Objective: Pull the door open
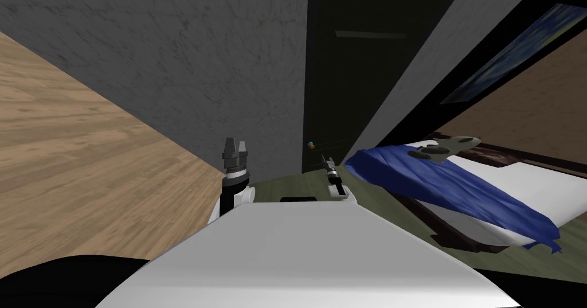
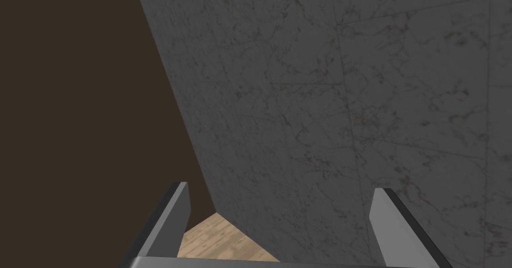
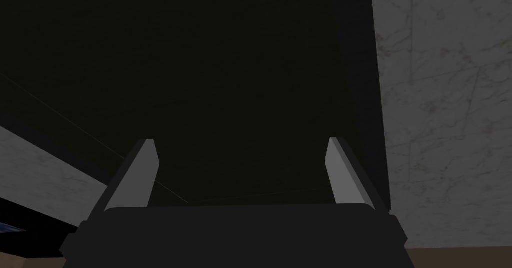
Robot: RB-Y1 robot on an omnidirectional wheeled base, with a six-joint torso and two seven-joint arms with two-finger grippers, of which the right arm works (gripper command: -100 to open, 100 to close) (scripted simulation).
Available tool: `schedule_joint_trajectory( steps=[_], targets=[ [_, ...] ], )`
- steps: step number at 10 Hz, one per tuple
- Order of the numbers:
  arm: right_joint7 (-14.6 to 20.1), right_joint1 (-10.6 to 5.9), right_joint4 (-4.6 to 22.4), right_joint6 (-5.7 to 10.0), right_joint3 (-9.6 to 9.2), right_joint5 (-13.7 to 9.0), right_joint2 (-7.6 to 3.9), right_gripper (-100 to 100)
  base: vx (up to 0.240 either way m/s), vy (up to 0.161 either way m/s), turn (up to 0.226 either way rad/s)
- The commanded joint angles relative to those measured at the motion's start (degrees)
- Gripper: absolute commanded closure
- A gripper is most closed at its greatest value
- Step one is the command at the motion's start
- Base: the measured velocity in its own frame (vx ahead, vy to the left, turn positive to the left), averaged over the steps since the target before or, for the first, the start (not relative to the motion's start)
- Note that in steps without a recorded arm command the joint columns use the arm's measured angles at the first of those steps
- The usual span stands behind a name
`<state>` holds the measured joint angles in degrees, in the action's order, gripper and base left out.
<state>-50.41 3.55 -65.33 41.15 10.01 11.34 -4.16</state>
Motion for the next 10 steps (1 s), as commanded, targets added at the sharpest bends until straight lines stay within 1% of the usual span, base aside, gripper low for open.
schedule_joint_trajectory(
  steps=[1, 2, 5, 6, 10],
  targets=[
    [-2.86, -1.25, 2.86, 0.54, 0.30, 0.71, 0.02, -100, 0.058, -0.051, 0.093],
    [-3.27, -1.25, 3.17, 0.54, 0.30, 0.71, 0.02, -100, 0.051, -0.044, 0.052],
    [-8.61, -3.57, 9.16, 1.69, 0.86, 2.03, 0.14, -100, 0.061, -0.049, 0.095],
    [-8.97, -3.57, 9.16, 1.69, 0.86, 2.03, 0.14, -100, 0.050, -0.048, 0.028],
    [-15.65, -6.28, 16.18, 3.05, 1.51, 3.58, 0.42, -100, 0.054, -0.054, 0.082]
  ],
)
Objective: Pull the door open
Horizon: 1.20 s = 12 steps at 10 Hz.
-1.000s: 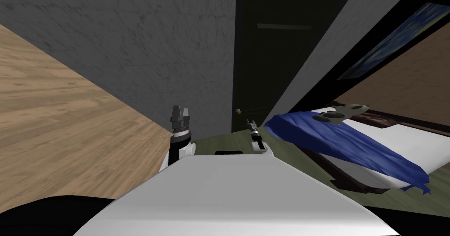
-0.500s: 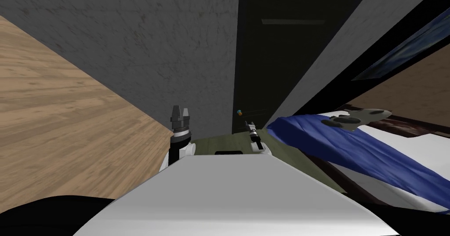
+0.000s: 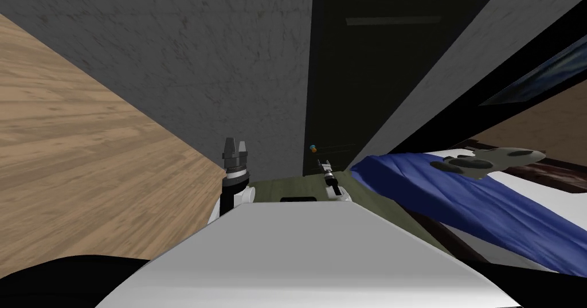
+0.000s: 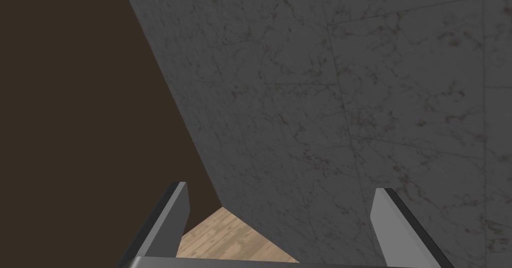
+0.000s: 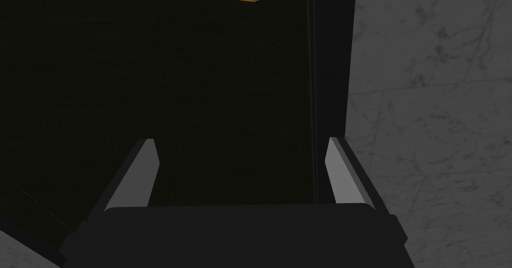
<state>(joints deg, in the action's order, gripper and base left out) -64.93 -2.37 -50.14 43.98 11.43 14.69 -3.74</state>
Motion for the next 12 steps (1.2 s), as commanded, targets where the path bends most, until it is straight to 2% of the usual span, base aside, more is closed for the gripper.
schedule_joint_trajectory(
  steps=[1, 4, 9, 10, 11, 12],
  targets=[
    [-2.66, -0.98, 2.61, 0.53, 0.24, 0.60, 0.07, -100, 0.073, -0.066, 0.084],
    [-6.43, -2.51, 6.57, 1.29, 0.61, 1.47, 0.34, -100, 0.064, -0.053, 0.065],
    [-11.22, -4.45, 11.60, 2.26, 1.08, 2.58, 0.80, -100, 0.039, -0.045, 0.053],
    [-10.34, -4.10, 10.68, 2.03, 0.98, 2.42, 0.73, -100, 0.021, -0.019, 0.016],
    [-10.09, -4.05, 11.59, 2.66, 1.72, 1.83, -0.50, -100, 0.063, 0.100, 0.179],
    [-10.09, -4.05, 11.59, 2.66, 1.72, 1.83, -0.50, -100, 0.061, 0.147, 0.081]
  ],
)
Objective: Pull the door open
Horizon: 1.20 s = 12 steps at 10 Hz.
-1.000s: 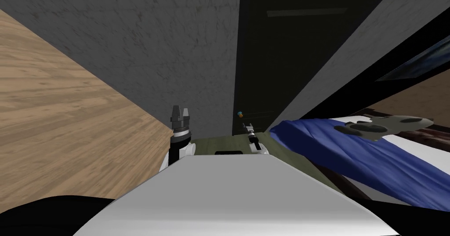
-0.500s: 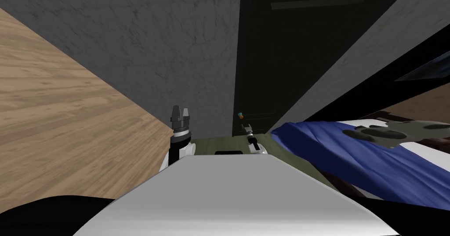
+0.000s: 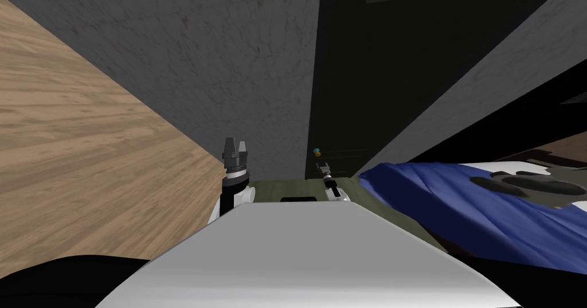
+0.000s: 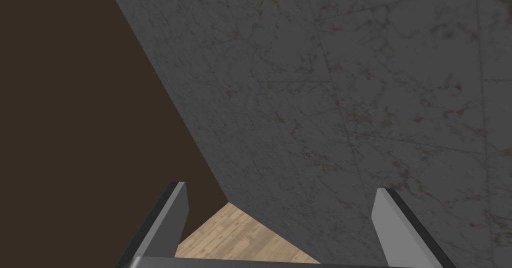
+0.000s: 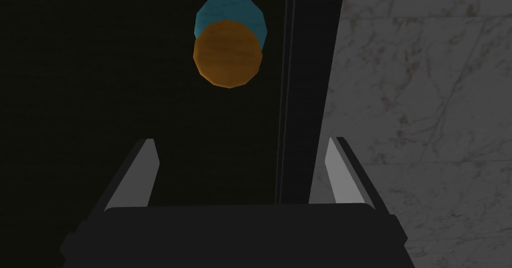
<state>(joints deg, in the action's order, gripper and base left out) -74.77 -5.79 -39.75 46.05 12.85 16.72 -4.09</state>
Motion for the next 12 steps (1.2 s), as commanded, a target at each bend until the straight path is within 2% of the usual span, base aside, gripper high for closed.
schedule_joint_trajectory(
  steps=[1, 2, 3, 4, 5, 6, 7, 8, 9, 10, 11, 12],
  targets=[
    [0.00, -0.58, 1.65, 0.94, 0.71, -0.55, -0.80, -100, 0.078, 0.126, 0.090],
    [0.45, -0.50, 2.43, 1.53, 1.41, -1.14, -1.87, -100, 0.163, 0.105, 0.193],
    [0.45, -0.50, 2.43, 1.53, 1.41, -1.14, -1.87, -100, 0.145, 0.065, 0.073],
    [0.91, -0.42, 3.23, 2.15, 2.13, -1.76, -2.95, -100, 0.172, 0.050, 0.126],
    [0.91, -0.42, 3.23, 2.15, 2.13, -1.76, -2.95, -100, 0.147, 0.020, 0.074],
    [1.34, -0.34, 3.99, 2.73, 2.82, -2.35, -3.96, -100, 0.169, -0.017, 0.139],
    [1.59, -0.30, 4.42, 3.06, 3.21, -2.68, -4.52, -100, 0.225, -0.041, 0.145],
    [1.59, -0.30, 4.42, 3.06, 3.21, -2.68, -4.52, -100, 0.107, -0.024, -0.022],
    [1.97, -0.23, 5.08, 3.56, 3.80, -3.18, -5.38, -100, 0.076, -0.031, 0.105],
    [1.97, -0.23, 5.08, 3.56, 3.80, -3.18, -5.38, -100, 0.072, -0.038, 0.030],
    [1.94, 1.25, 4.55, 2.97, 3.15, -2.82, -4.09, -100, -0.002, 0.007, -0.001],
    [1.94, 1.25, 4.55, 2.97, 3.15, -2.82, -4.09, 100, -0.028, 0.014, -0.025]
  ],
)
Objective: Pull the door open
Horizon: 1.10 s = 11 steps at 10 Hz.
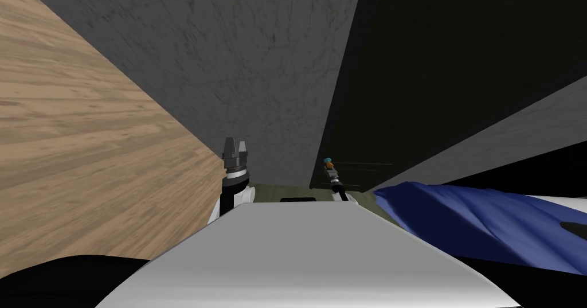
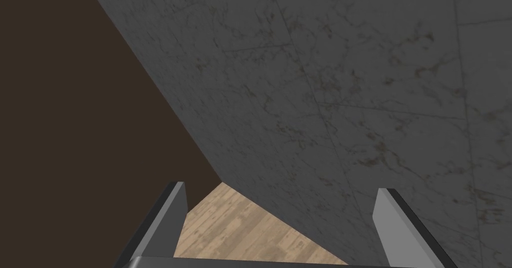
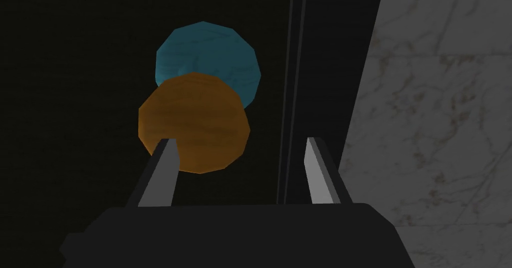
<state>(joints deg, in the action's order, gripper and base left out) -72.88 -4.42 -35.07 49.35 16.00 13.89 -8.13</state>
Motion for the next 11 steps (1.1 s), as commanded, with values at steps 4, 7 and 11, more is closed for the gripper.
schedule_joint_trajectory(
  steps=[4, 7, 11],
  targets=[
    [0.05, -0.13, -0.13, -0.33, 0.00, 0.01, -0.05, 100, -0.003, -0.005, -0.004],
    [0.37, 0.03, -0.49, -0.17, -0.15, 0.15, -0.58, -100, -0.107, 0.025, -0.016],
    [1.09, -0.19, -1.33, -0.28, -0.65, 0.54, -1.68, -100, -0.200, 0.003, -0.035]
  ],
)
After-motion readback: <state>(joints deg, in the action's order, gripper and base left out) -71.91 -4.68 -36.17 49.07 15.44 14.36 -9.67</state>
